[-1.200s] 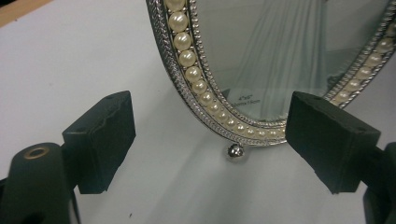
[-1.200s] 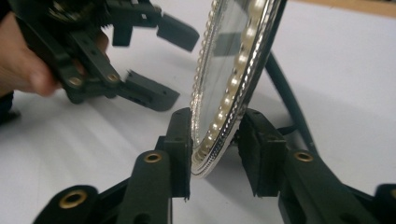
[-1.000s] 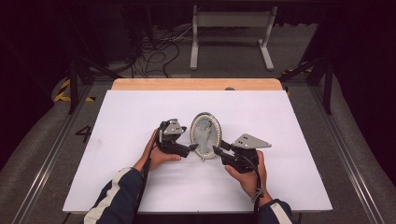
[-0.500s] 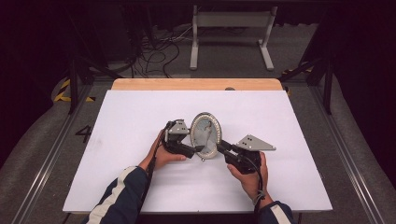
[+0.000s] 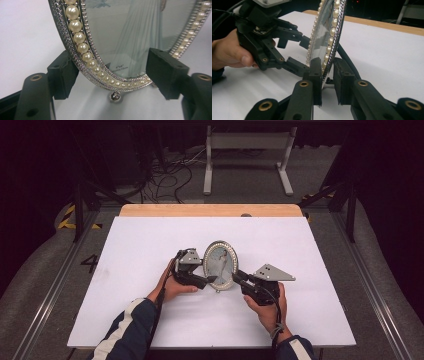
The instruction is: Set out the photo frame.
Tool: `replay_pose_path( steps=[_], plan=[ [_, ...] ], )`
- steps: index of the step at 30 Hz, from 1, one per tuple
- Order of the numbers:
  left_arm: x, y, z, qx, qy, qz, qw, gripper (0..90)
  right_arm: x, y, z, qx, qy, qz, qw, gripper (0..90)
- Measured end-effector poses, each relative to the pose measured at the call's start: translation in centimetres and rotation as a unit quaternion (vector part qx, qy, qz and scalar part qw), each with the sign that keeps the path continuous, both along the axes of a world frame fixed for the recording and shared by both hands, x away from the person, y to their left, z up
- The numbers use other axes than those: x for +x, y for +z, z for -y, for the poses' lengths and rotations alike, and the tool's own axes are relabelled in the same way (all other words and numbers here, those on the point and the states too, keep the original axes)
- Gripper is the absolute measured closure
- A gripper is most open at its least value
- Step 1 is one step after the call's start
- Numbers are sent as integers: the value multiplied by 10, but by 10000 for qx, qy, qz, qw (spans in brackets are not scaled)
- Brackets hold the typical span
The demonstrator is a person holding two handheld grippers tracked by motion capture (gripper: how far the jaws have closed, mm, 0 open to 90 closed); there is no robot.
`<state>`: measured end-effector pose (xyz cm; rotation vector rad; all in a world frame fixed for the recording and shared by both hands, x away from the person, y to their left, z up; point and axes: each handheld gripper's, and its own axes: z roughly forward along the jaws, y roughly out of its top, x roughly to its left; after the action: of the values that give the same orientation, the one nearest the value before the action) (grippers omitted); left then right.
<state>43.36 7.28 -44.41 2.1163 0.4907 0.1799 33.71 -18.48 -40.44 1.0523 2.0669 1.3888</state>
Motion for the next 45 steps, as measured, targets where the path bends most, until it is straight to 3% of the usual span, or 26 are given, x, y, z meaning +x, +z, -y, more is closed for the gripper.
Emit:
replay_pose_path(
  steps=[19,22,28,32,37,45],
  plan=[
    [-9,3,-7,296,-39,183,9994,300,6,-2,3,8,-49,-23,10000,791],
    [-8,3,-7,289,-47,203,9994,300,6,-2,3,-1,-66,-22,10000,791],
    [-10,8,-9,28,218,302,9993,265,4,-1,2,-54,-102,33,9999,764],
    [-10,12,-14,-145,270,372,9988,290,1,1,4,-41,-116,64,9999,778],
    [-8,16,-21,-329,301,347,9984,393,0,0,3,-105,-127,34,9999,824],
    [-6,16,-27,-360,396,369,9979,566,1,-3,1,-136,-113,-8,9998,840]
  ],
)
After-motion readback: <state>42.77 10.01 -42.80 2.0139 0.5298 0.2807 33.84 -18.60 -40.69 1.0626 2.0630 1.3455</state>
